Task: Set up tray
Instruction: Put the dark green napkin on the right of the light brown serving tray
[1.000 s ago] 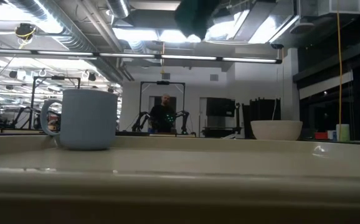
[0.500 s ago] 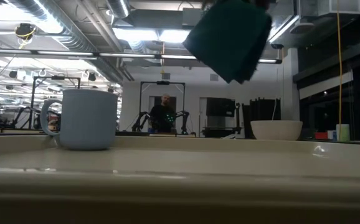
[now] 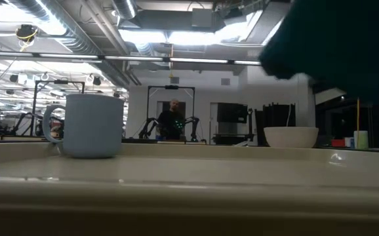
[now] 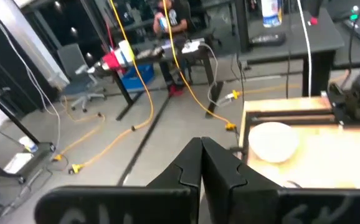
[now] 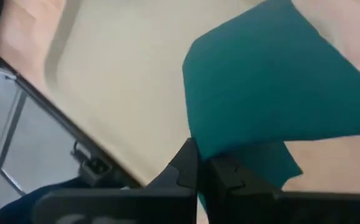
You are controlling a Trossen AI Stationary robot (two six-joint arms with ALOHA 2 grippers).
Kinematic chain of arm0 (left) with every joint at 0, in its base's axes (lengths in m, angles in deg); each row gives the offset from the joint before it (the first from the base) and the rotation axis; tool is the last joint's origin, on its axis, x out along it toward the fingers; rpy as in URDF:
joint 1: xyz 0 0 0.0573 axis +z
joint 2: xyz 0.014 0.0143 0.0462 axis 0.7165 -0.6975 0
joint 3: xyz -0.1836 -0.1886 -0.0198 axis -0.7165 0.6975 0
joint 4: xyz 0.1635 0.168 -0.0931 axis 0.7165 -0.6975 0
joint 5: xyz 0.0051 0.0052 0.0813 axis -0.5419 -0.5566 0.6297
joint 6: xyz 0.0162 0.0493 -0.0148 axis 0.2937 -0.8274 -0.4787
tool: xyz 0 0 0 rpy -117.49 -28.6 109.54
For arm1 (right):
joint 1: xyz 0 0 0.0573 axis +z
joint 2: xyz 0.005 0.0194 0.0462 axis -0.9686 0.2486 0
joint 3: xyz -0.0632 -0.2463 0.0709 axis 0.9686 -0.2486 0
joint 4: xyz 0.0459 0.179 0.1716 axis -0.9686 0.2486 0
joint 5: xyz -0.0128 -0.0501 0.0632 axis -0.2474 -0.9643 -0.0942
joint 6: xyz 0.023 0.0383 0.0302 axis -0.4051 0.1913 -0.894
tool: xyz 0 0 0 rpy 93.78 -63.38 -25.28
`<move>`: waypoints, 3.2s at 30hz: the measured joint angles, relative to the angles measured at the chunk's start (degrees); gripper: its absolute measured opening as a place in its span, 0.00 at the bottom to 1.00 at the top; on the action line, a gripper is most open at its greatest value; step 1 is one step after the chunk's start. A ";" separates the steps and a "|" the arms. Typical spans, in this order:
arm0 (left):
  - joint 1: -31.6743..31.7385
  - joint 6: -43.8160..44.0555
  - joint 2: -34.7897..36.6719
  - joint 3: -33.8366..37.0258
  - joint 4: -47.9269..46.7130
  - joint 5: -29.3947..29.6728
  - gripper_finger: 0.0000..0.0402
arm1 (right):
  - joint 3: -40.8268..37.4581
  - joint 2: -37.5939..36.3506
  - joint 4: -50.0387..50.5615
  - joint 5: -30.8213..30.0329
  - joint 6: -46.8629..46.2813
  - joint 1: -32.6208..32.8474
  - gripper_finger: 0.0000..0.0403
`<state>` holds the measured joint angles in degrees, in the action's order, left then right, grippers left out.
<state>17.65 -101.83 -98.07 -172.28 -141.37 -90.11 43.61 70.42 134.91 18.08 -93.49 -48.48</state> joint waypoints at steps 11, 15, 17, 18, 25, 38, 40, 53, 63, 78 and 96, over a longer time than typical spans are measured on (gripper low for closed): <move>-0.59 1.94 -0.13 0.00 -0.56 -7.03 0.01 | 0.02 4.69 -1.93 1.05 -7.41 8.14 0.02; -0.70 5.79 0.00 0.00 -0.17 -13.37 0.00 | 0.02 6.05 -4.46 -1.10 -3.85 7.73 0.02; -1.17 8.35 0.00 0.01 0.78 -13.97 0.00 | 0.02 6.07 -5.87 -2.66 -1.77 7.63 0.02; -1.59 10.04 0.00 0.02 2.21 -13.81 0.00 | 0.02 6.07 -6.54 -2.90 -1.50 7.60 0.02; -1.45 25.82 1.14 0.02 20.68 -8.20 0.00 | 0.02 6.09 -8.00 -5.74 0.14 7.57 0.02; -2.94 18.92 5.09 0.06 5.44 -6.57 0.01 | 0.02 6.11 -8.09 -5.92 -1.41 7.60 0.02; -3.09 18.89 6.09 0.07 5.43 -6.06 0.00 | 0.02 6.11 -8.40 -5.92 -1.41 7.60 0.02; -1.41 23.12 24.69 0.20 -1.11 2.90 0.01 | 0.02 6.11 -10.78 -7.45 -1.59 7.49 0.02; -4.32 31.07 41.98 28.93 28.08 19.81 0.00 | 0.06 6.15 -14.34 -7.53 1.27 7.11 0.02; -16.96 50.24 58.95 87.73 68.97 10.09 0.01 | 0.09 6.16 -15.48 -9.49 1.68 5.78 0.02; -34.47 38.19 61.43 99.33 61.17 29.64 0.01 | -8.20 6.24 -15.20 3.78 -9.50 6.87 0.02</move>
<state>-16.82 -63.64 -36.64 -72.95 -80.20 -60.48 35.41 76.66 119.72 21.86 -102.99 -41.61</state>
